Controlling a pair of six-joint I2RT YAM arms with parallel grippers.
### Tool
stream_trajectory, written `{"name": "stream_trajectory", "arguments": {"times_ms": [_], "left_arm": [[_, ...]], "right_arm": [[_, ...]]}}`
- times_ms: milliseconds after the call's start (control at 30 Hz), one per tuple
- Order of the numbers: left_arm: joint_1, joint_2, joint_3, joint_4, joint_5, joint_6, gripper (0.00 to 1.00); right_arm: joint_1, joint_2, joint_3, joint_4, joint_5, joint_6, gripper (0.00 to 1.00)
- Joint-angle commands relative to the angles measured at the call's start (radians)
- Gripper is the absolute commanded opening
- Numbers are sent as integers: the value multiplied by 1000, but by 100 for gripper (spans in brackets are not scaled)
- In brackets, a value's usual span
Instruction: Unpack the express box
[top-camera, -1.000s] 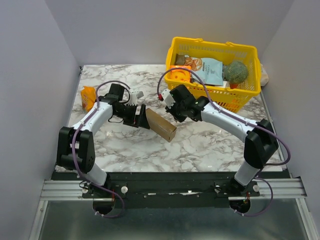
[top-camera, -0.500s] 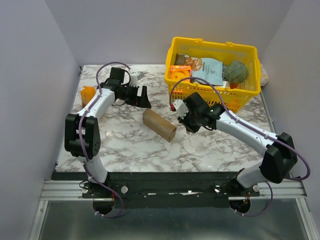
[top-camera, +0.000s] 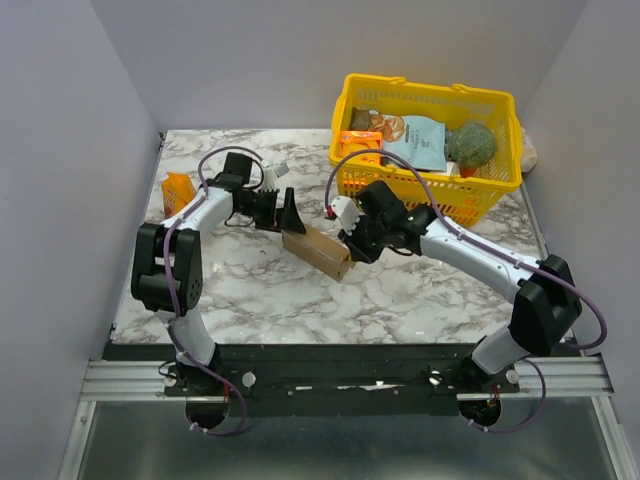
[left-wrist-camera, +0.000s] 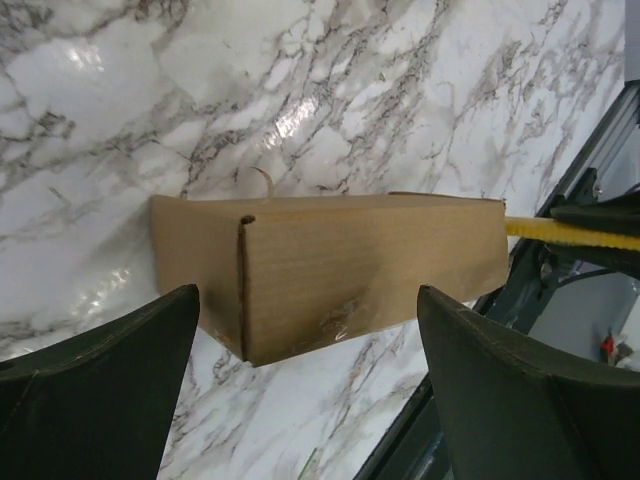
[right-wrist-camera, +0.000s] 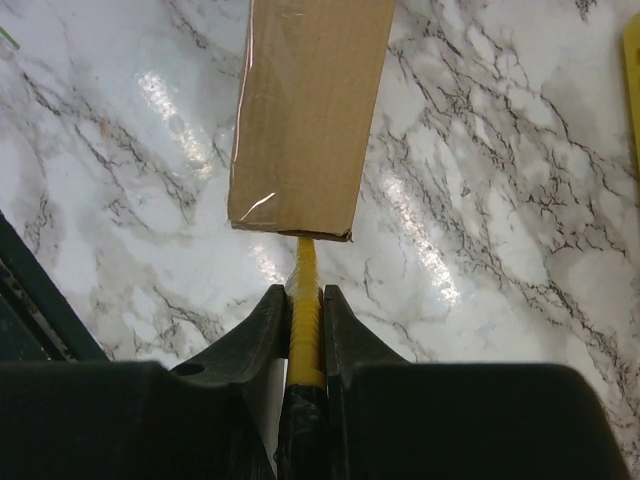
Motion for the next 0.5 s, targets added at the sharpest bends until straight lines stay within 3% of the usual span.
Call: {"name": "stream_trajectory", "arguments": {"times_ms": [0, 333, 467], "left_arm": [[-7, -88, -94, 47, 71, -48, 98], [-31, -244, -236, 8, 67, -77, 98], [-36, -335, -382, 24, 71, -105, 98]], "right_arm": [[6, 26, 34, 54, 53, -35, 1], [6, 115, 100, 63, 126, -75, 0], [6, 139, 129, 69, 134, -70, 0]]}}
